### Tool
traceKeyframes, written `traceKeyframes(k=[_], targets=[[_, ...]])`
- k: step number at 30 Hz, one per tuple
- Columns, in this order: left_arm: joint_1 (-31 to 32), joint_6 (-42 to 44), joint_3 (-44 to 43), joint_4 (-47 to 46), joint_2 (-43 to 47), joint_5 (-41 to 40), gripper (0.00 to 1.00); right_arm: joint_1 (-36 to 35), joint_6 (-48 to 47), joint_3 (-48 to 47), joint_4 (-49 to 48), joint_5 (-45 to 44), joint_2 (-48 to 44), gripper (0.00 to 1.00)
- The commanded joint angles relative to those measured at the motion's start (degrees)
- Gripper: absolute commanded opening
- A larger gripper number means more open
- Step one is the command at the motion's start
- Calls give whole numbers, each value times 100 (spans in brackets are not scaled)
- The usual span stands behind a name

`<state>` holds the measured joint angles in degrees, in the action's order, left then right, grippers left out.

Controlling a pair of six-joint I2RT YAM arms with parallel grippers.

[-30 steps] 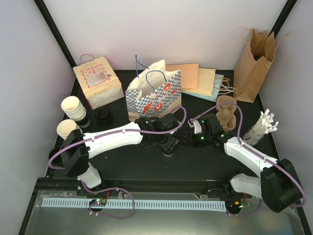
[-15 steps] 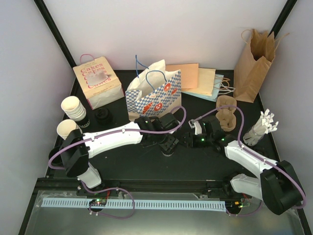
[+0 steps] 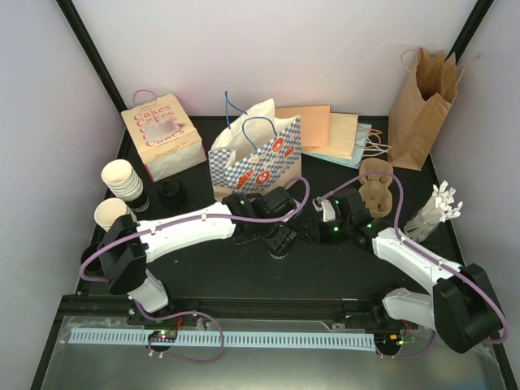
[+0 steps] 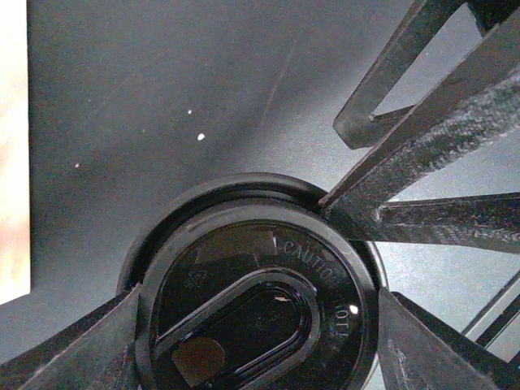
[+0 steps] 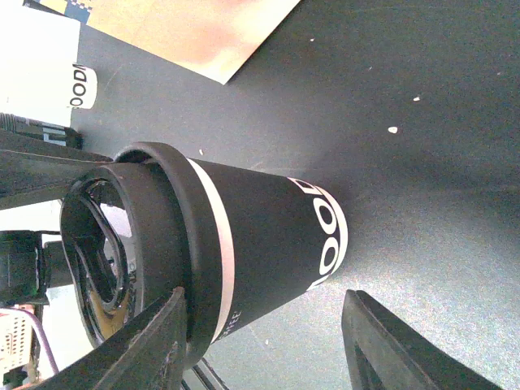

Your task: Pack the takeout coffee

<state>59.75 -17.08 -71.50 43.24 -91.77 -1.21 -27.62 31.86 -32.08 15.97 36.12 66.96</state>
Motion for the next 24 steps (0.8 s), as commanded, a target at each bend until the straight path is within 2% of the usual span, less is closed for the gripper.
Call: traceKeyframes(k=[1,5,11,16,20,24], targets=[[39,229,172,26,-39,323,72,92,13,-128,197,-230,-245,55],[42,321,157,80,-17,321,72,267,80,-178,104,-144,-465,55],[37,515,97,152,-33,375,72,274,-43,-295,-2,344,-176,54],[28,557,139,112,1,454,72,274,-80,-334,-33,438,4,47],[28,558,128,98,1,473,72,274,-75,-319,-62,401,104,39],[28,570,124,107,-15,489,72,274,-82,-323,-119,493,195,38]])
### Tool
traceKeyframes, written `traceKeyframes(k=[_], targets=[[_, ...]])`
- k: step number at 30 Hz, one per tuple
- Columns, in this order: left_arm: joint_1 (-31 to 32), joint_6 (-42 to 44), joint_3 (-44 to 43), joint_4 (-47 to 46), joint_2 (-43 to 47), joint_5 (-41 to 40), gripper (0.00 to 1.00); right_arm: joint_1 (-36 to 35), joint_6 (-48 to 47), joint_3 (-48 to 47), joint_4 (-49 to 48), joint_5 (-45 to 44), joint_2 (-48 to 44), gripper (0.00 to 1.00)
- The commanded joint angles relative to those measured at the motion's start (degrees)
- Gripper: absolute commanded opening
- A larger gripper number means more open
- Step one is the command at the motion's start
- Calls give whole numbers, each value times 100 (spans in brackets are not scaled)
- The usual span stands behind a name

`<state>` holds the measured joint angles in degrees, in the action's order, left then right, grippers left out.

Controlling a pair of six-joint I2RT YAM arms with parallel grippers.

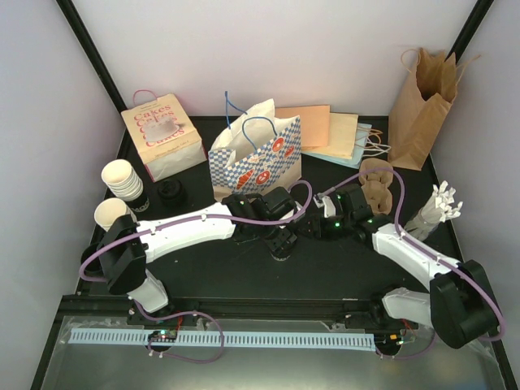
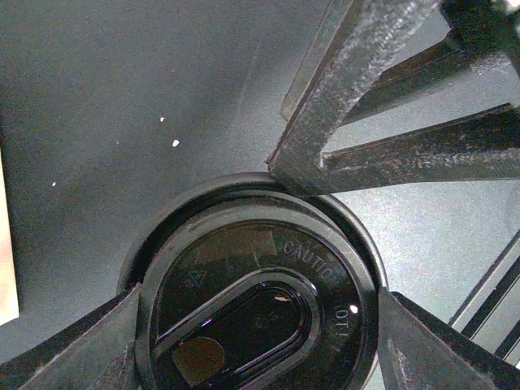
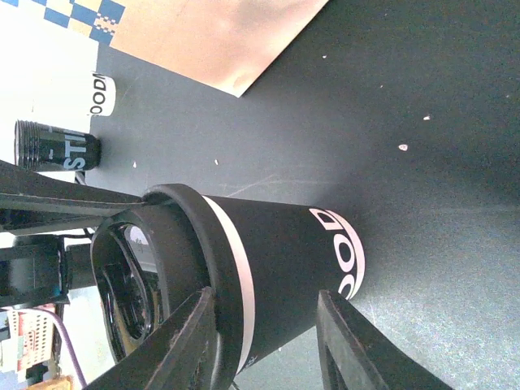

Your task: Pack the takeout coffee

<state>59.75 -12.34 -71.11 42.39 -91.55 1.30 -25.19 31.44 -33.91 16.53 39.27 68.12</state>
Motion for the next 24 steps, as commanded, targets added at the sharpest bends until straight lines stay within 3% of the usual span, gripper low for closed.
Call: traceKeyframes(k=[1,24], targets=[[28,92,74,196,-45,239,72,32,-54,-141,-188,222,107,38],[37,83,91,86,-109,326,71,32,179,-195,-709,415,626,38]])
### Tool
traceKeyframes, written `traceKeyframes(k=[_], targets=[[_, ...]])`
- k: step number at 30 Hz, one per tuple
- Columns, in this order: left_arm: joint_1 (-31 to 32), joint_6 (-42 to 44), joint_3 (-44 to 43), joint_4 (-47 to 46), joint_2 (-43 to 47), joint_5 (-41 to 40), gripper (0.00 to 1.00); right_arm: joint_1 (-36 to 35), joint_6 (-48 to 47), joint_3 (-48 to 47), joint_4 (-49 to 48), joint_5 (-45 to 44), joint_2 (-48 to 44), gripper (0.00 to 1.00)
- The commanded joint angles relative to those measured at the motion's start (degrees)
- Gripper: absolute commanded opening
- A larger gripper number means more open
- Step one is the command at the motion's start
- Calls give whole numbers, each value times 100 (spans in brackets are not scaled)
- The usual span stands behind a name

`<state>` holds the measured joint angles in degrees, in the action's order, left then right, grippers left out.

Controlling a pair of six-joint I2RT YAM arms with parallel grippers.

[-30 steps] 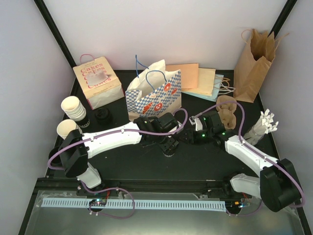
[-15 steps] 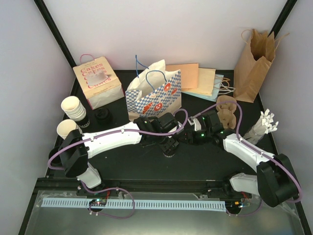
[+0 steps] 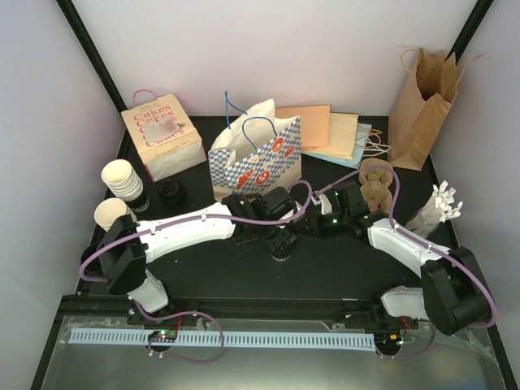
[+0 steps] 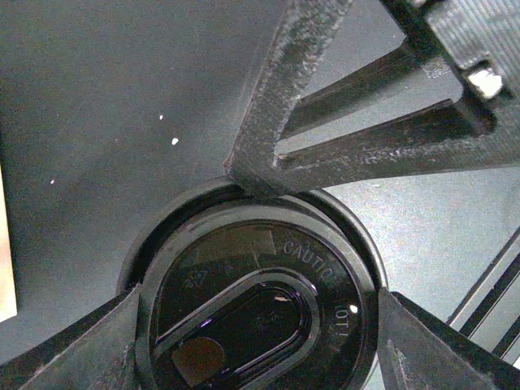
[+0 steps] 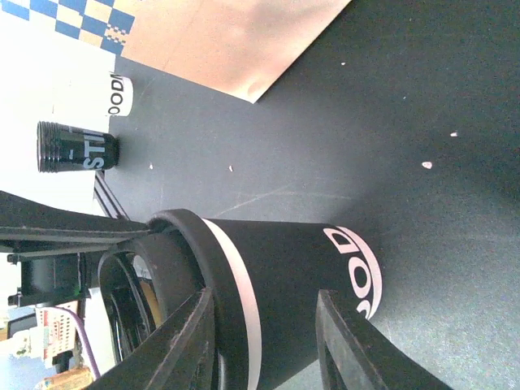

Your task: Pack the takeout coffee

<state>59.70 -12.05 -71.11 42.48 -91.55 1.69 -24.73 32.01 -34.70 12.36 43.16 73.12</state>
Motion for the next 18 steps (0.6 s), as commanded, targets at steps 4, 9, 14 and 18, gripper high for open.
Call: traceKeyframes(k=[4,9,14,18], targets=[[41,45,123,59,-99,294,71,-22,123,-49,-406,61,229,38],[39,22,158,16,-113,305,71,-23,53,465,-589,-60,226,37],[50,2,209,-27,-142,318,71,-116,156,1145,-865,-415,367,34],[52,-44,170,6,-187,330,71,-381,196,1355,-810,-884,319,33]])
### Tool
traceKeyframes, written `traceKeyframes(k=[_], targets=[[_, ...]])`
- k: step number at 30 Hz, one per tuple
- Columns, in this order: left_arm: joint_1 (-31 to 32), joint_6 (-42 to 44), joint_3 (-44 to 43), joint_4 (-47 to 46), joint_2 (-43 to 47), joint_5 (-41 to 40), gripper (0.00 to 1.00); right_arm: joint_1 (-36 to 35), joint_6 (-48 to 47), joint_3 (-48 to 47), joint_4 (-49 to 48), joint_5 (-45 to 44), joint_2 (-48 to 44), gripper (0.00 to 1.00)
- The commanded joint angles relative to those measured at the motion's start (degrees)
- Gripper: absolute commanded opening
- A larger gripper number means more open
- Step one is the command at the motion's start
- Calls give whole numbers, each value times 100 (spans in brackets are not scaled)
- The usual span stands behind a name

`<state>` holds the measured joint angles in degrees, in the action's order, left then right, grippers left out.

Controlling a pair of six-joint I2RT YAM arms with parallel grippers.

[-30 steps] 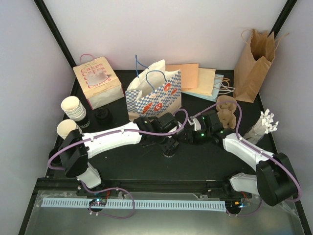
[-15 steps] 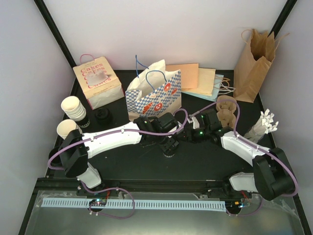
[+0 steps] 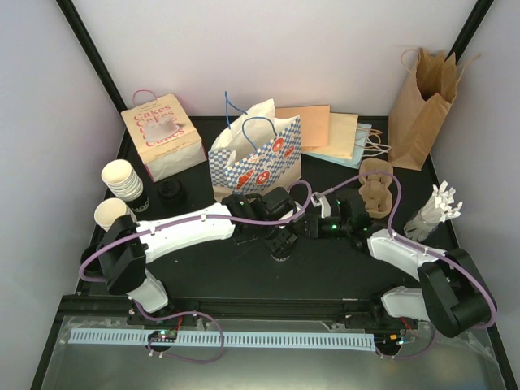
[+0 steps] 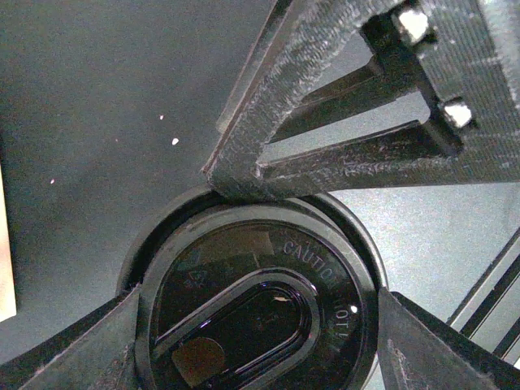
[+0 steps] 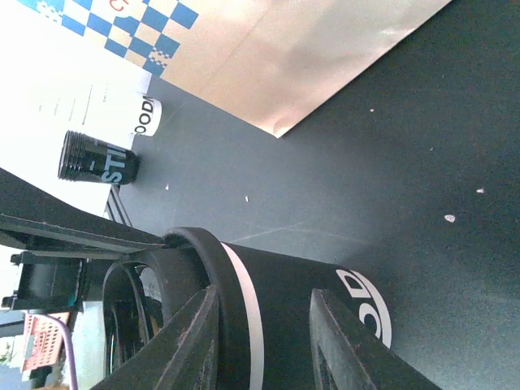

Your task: Pack the takeout coffee

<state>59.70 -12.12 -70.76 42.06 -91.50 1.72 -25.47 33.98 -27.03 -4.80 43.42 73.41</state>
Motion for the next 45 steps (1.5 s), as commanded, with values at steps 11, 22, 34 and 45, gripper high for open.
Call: traceKeyframes(k=[11,22,34,45], targets=[[29,-579,67,294,-184,-41,70,-299,-243,-534,2384,-2146,-1377,39],[-20,-1596,-148,497,-243,-105,68,-308,-338,-51,2882,-976,-2183,42],[23,-2038,-170,519,-259,-286,68,-411,1167,1231,899,37,-2906,49],[213,-2084,-355,594,-453,-440,68,-494,1546,1239,171,93,-2495,49]])
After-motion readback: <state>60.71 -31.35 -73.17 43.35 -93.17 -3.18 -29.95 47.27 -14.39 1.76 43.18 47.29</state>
